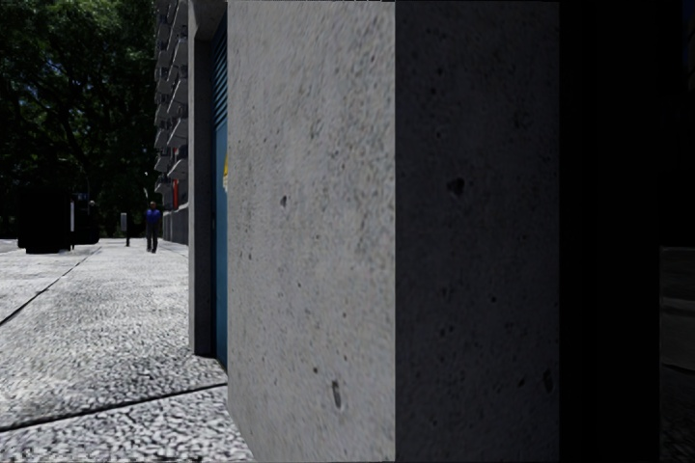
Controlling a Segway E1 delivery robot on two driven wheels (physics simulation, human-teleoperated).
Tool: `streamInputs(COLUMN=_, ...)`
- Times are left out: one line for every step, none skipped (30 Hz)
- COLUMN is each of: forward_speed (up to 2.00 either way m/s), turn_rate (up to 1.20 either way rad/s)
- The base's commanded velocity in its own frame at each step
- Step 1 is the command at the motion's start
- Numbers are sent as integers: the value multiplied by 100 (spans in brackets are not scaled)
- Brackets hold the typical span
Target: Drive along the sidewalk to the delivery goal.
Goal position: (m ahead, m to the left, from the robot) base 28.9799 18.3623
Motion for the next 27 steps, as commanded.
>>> streamInputs(forward_speed=34, turn_rate=91)
streamInputs(forward_speed=35, turn_rate=91)
streamInputs(forward_speed=35, turn_rate=91)
streamInputs(forward_speed=36, turn_rate=91)
streamInputs(forward_speed=36, turn_rate=91)
streamInputs(forward_speed=36, turn_rate=91)
streamInputs(forward_speed=37, turn_rate=91)
streamInputs(forward_speed=37, turn_rate=91)
streamInputs(forward_speed=37, turn_rate=91)
streamInputs(forward_speed=37, turn_rate=91)
streamInputs(forward_speed=38, turn_rate=91)
streamInputs(forward_speed=38, turn_rate=91)
streamInputs(forward_speed=38, turn_rate=91)
streamInputs(forward_speed=41, turn_rate=91)
streamInputs(forward_speed=44, turn_rate=91)
streamInputs(forward_speed=45, turn_rate=91)
streamInputs(forward_speed=45, turn_rate=91)
streamInputs(forward_speed=45, turn_rate=91)
streamInputs(forward_speed=46, turn_rate=91)
streamInputs(forward_speed=46, turn_rate=91)
streamInputs(forward_speed=46, turn_rate=91)
streamInputs(forward_speed=46, turn_rate=91)
streamInputs(forward_speed=46, turn_rate=91)
streamInputs(forward_speed=46, turn_rate=91)
streamInputs(forward_speed=46, turn_rate=0)
streamInputs(forward_speed=46, turn_rate=0)
streamInputs(forward_speed=46, turn_rate=0)
